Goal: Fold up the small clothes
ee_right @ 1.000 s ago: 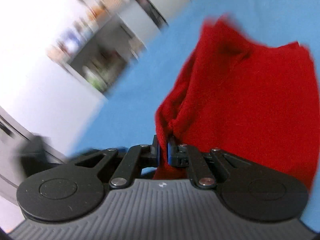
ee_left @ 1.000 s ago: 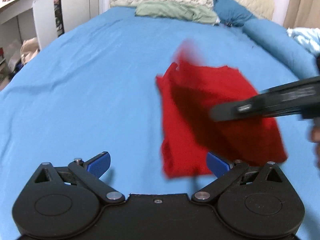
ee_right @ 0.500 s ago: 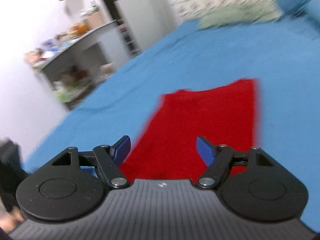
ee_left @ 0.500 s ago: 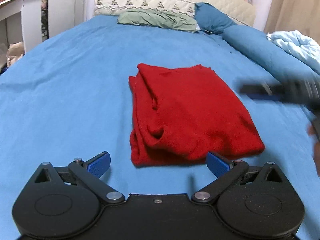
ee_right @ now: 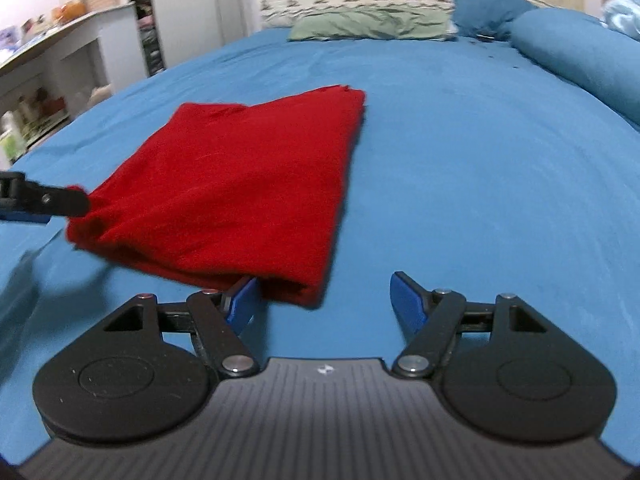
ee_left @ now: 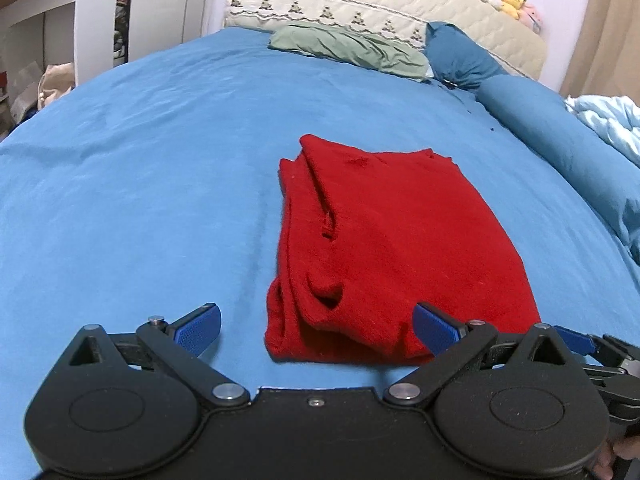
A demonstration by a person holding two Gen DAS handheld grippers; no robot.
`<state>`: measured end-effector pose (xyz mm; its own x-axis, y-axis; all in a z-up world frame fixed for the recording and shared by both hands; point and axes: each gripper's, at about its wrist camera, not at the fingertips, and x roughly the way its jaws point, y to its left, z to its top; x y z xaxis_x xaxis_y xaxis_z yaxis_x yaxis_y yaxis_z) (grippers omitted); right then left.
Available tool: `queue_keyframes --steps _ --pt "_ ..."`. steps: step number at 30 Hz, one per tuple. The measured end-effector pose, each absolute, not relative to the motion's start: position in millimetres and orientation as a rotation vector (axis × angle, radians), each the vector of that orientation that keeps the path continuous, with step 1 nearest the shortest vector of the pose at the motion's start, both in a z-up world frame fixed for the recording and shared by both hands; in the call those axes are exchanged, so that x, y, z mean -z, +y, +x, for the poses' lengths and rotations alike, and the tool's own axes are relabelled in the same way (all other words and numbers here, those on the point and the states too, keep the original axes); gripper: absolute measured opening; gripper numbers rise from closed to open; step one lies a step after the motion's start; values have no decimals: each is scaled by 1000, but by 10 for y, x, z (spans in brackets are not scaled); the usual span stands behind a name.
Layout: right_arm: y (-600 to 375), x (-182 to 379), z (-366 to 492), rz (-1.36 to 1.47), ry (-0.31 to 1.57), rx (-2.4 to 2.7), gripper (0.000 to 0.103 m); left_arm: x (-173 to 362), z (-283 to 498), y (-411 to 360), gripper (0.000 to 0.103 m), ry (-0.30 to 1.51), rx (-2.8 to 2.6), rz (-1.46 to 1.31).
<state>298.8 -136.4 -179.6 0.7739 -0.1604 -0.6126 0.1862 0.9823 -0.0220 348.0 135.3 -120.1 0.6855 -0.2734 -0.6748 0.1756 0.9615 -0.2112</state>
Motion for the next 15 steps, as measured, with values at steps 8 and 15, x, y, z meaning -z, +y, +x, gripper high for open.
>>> queue_keyframes --steps 8,15 --pt "-1476 1708 2961 -40 643 277 86 1437 3527 1493 97 774 140 16" --pt "-1573 1724 2991 -119 715 180 86 1457 3478 1582 95 771 161 6"
